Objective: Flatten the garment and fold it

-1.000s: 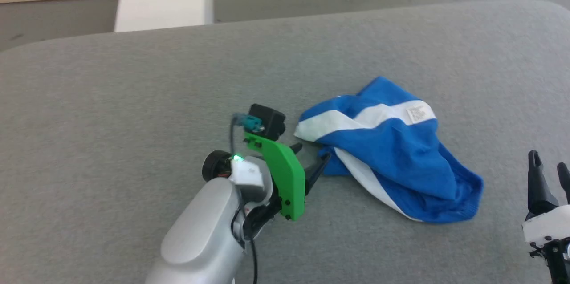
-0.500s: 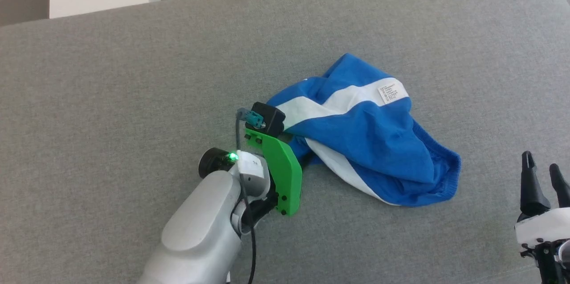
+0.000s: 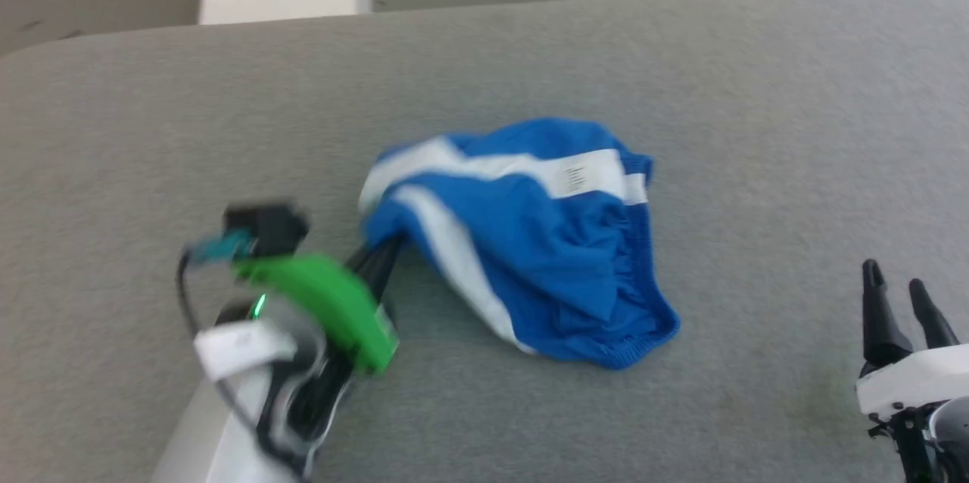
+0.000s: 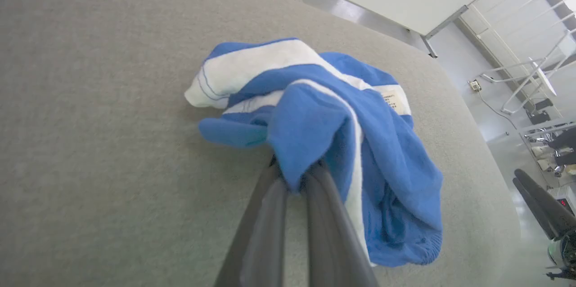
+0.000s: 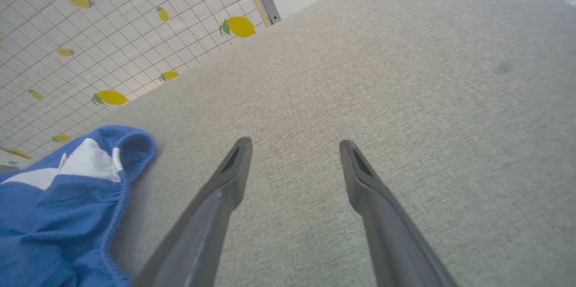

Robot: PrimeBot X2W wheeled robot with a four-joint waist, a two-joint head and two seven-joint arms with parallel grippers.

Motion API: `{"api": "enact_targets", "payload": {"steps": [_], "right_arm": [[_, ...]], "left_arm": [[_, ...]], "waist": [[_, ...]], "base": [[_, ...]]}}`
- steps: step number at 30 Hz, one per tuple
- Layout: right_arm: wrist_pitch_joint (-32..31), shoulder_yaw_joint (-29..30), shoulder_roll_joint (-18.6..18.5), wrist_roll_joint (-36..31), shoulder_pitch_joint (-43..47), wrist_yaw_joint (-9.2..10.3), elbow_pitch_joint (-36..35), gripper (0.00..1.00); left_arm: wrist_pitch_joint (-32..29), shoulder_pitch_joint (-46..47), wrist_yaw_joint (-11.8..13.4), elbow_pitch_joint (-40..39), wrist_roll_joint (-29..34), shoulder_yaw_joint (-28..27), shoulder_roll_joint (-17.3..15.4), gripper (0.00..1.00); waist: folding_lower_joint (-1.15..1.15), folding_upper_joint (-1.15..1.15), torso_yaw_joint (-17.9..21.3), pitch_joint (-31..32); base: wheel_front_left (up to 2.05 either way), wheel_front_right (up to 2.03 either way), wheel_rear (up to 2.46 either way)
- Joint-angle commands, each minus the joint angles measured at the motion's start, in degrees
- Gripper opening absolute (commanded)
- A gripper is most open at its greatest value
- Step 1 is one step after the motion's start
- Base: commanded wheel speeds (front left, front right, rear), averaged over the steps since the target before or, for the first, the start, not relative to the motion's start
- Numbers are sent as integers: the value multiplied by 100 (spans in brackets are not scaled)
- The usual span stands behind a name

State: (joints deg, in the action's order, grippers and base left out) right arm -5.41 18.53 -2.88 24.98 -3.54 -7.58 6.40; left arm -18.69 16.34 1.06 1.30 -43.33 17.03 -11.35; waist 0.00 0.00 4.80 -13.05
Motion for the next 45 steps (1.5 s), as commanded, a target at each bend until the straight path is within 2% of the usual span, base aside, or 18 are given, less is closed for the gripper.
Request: {"api": "enact_targets", "payload": {"steps": [1,4,7,8,9,13,17,21,23,25,27,33,41,42,43,44,45], "right_arm": [[-28,-38,1,-40,-110,9,14,100],[-63,-104,1,-53,-147,9,31,100],[-105,-121,1,-85,-176,9,36,100],[-119,-133,1,-98,-178,9,42,100],[-135,-138,1,-111,-177,9,50,100],[-222,-178,1,-187,-176,9,19,100],[-443,-431,1,-334,-248,9,-149,100],[-1062,-989,1,-564,-567,9,-216,100],[-1491,-1280,1,-657,-823,9,-144,100],[-1974,-1605,1,-1019,-1102,9,-33,100],[-2449,-1870,1,-1241,-1383,9,131,100],[-3292,-2559,1,-1857,-2183,9,661,100],[-3511,-2770,1,-2212,-2644,9,1284,100],[-3511,-2792,1,-2193,-2660,9,1320,71],[-3495,-2815,1,-2167,-2680,9,1353,35],[-3477,-2844,1,-2152,-2693,9,1375,12],[-3435,-2887,1,-2127,-2707,9,1388,0]], "left_arm": [[-76,-412,179,-152,-42,-81,-117,0],[-391,-1253,534,-394,-141,-145,-304,0],[-642,-1733,684,-430,-354,-126,-287,0],[-676,-1814,716,-406,-397,-129,-275,31],[-710,-1850,721,-381,-423,-115,-271,99],[-535,-1752,629,-488,-632,-322,-179,100],[46,-1533,717,-552,-279,-773,-460,100],[1473,-1345,772,-456,615,-1137,-697,100],[2256,-1295,686,-363,891,-1200,-641,100],[2848,-1281,538,-191,1156,-1111,-620,100],[3175,-1239,443,-36,1260,-1085,-489,100],[3364,-1006,172,-23,1773,-1257,-167,100],[3368,-874,-343,-41,2252,-1672,347,100],[3368,-866,-385,-31,2286,-1714,387,100],[3368,-851,-434,-27,2325,-1765,433,100],[3368,-844,-469,-20,2353,-1804,467,100],[3368,-836,-509,-9,2382,-1849,506,100]], "waist": [[0,0,-525,346],[0,0,-752,413],[0,0,-927,442],[0,0,-977,461],[0,0,-1014,481],[0,0,-1144,554],[0,0,-1209,604],[0,0,-1241,564],[0,0,-1263,496],[0,0,-1304,416],[0,0,-1363,320],[0,0,-1519,-67],[0,0,-1626,-344],[0,0,-1625,-354],[0,0,-1621,-362],[0,0,-1615,-363],[0,0,-1605,-362]], "base": [[0,0,0],[0,0,0],[0,0,0],[0,0,0],[0,0,0],[0,0,0],[0,0,0],[0,0,0],[0,0,0],[0,0,0],[0,0,0],[0,0,0],[0,0,0],[0,0,0],[0,0,0],[0,0,0],[0,0,0]]}}
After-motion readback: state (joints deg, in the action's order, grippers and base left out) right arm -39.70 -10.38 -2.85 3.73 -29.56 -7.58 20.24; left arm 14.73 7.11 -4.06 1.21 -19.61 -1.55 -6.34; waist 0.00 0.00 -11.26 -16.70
